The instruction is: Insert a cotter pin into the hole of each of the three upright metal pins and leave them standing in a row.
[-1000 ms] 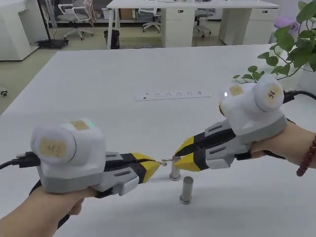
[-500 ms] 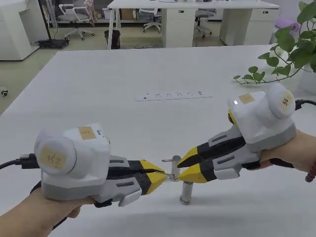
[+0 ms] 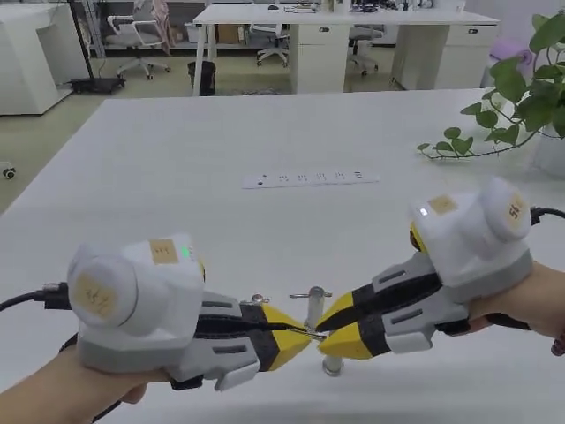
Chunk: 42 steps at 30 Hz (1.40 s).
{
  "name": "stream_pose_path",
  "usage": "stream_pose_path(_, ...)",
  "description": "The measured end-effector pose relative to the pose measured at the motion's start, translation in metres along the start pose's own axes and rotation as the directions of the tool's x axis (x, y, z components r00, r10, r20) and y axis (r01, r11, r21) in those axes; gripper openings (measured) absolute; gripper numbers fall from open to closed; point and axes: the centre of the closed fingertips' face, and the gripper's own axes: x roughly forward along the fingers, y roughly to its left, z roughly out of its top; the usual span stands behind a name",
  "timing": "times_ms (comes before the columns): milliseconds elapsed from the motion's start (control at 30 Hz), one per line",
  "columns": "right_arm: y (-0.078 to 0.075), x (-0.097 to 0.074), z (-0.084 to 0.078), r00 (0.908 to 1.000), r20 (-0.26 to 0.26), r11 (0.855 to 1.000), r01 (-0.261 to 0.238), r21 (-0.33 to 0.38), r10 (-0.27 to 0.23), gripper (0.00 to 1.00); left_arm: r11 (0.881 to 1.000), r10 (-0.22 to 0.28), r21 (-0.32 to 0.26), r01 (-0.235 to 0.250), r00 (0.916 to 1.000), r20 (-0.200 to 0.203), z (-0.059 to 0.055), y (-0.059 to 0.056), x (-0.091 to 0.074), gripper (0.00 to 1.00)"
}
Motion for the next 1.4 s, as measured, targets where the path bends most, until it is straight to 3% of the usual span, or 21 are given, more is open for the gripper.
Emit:
stream_pose_path(433,0.006,0.004,0.0,0.9993,-0.001,0.999,-0.038,-0.004,0.038,0.09,1.0,-0.029,0.011,0.029,0.9995,0.012,0.002,-0.008,-0.002,0.0)
stream_pose_path(600,0.008,0.004,0.0,0.9994,-0.004,0.999,-0.036,-0.002,0.036,0.07,0.999,-0.034,-0.014,0.035,0.9991,0.026,0.001,-0.008,-0.003,0.0)
stream_pose_path(733,0.011,0.004,-0.003,0.999,-0.017,0.999,-0.041,-0.018,0.041,0.05,0.999,-0.042,-0.02,0.043,0.9987,0.029,0.0,-0.011,-0.002,0.01)
stream_pose_path(800,0.012,0.003,-0.005,0.9984,-0.041,0.997,-0.042,-0.068,0.039,0.05,0.999,-0.041,-0.01,0.041,0.9988,0.028,0.0,-0.012,-0.001,0.01)
stream_pose_path(1133,0.01,-0.001,-0.011,0.9956,-0.093,0.992,-0.015,-0.125,0.003,0.03,1.0,0.008,-0.002,-0.008,0.9999,0.014,-0.007,-0.007,0.003,0.06)
stream_pose_path(1400,0.003,-0.014,-0.021,0.9859,-0.165,0.989,0.004,-0.147,-0.029,0.03,0.998,0.063,-0.026,-0.063,0.998,0.002,-0.018,-0.002,0.01,0.19)
